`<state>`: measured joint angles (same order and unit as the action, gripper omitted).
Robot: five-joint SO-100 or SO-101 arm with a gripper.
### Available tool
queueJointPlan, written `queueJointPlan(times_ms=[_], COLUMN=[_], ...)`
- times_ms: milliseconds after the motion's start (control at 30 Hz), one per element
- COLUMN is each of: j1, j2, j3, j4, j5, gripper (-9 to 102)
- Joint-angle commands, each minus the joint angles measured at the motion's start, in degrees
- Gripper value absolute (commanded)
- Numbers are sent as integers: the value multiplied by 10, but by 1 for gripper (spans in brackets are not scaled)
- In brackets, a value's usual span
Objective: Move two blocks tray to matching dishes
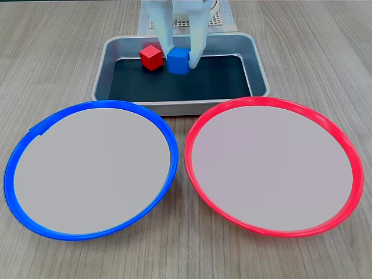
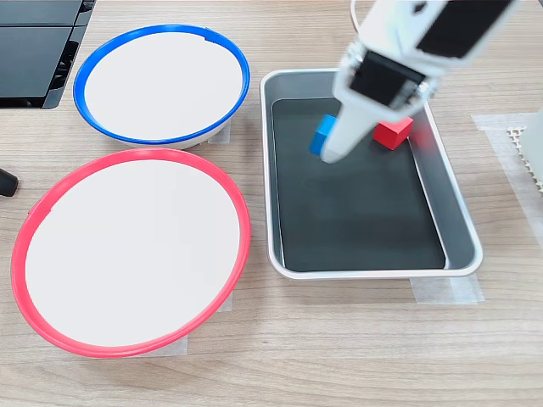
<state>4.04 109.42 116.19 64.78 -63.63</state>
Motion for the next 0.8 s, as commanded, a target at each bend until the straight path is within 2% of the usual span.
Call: queueJointPlan(times_ms=[0,167,300,367,433,500,600,667,700,767], j1=[35,96,117,123,125,123,119,116,115,118], j2=[-49,-242,-343,-367,-381,-377,-352,-331,-320,-294], j3=[-157,-349,-361,-348,-345,-348,-352,-360,-370,-403], j4=[16,-19,-74,-102,-114,-110,-88,-45,-4,130], j5=[28,2,-55,-79,-96,-98,-99,-117,-133,-215], gripper=[0,0,2,7,22,26,22,2,1,0])
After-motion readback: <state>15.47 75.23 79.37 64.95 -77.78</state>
